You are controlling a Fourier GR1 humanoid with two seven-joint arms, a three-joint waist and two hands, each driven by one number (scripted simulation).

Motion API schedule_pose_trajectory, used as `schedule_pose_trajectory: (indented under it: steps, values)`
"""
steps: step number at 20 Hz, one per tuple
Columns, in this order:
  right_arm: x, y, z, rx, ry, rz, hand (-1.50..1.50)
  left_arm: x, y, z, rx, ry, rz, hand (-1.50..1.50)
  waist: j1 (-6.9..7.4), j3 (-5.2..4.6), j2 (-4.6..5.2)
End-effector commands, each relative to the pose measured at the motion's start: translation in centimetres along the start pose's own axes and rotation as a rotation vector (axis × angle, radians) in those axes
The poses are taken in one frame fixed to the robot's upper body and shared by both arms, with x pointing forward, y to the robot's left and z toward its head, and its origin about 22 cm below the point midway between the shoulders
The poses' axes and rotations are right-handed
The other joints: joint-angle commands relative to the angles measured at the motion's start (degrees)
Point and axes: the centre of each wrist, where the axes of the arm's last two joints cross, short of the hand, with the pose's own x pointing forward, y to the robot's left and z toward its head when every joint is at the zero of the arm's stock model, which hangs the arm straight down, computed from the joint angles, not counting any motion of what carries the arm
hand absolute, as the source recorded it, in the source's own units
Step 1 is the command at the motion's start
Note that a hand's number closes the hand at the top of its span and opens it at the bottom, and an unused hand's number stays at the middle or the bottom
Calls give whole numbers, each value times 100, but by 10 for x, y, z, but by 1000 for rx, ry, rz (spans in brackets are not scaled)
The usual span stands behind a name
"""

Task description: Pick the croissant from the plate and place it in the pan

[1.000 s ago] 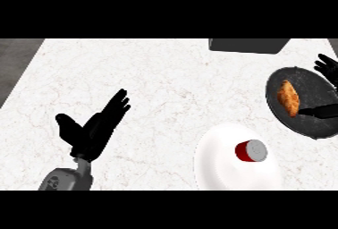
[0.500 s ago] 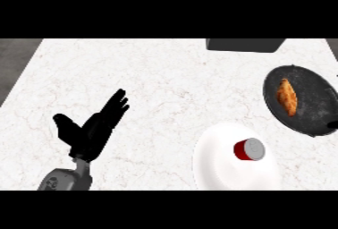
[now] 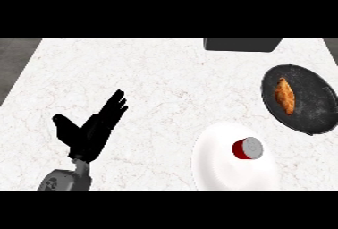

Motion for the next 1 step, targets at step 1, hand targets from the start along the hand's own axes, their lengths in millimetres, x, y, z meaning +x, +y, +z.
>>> schedule_pose_trajectory:
  steps: [1]
  values:
    - [-2,-9,13,128,-124,-137,-150,1,-1,-2,-11,-11,4,0,-11,1,-5]
